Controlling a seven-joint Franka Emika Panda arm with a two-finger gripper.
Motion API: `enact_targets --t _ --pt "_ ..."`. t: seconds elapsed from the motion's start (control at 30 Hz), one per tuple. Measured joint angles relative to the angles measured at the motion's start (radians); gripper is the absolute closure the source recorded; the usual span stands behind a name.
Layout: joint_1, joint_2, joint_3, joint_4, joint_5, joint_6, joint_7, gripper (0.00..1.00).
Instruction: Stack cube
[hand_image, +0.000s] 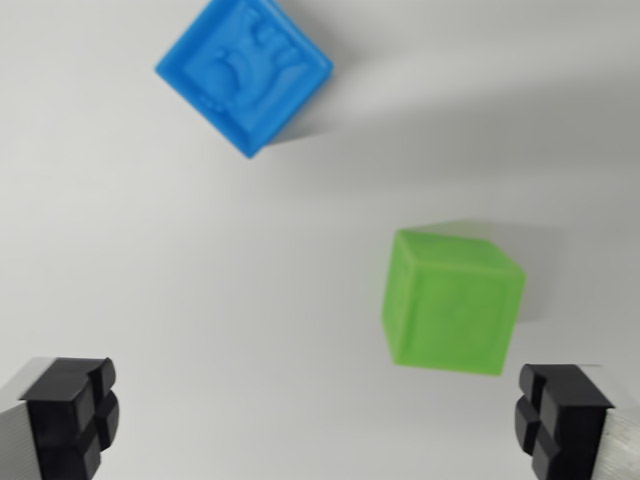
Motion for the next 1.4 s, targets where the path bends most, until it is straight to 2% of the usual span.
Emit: enact_targets --t 0.23,0.47,0.67,0.8,0.9,1.1,1.17,1.3,1.4 --pt "-0.025 0.025 -0.02 -0.029 0.016 0.048 -0.04 0.0" --pt "-0.053 0.058 -0.037 -0.052 0.037 0.097 -0.087 0.0" --pt "-0.085 0.096 -0.049 -0.067 0.065 0.142 -0.138 0.0" --pt "-0.099 0.124 -0.049 -0.071 0.088 0.173 -0.164 0.0" --pt "-0.101 0.167 -0.04 -0.069 0.115 0.209 -0.183 0.0" --pt "-0.115 0.253 -0.011 -0.058 0.171 0.278 -0.222 0.0" --pt "-0.121 0.269 -0.004 -0.055 0.182 0.292 -0.231 0.0" --pt "-0.139 0.314 0.019 -0.045 0.209 0.327 -0.252 0.0" --pt "-0.152 0.345 0.036 -0.037 0.222 0.351 -0.262 0.0"
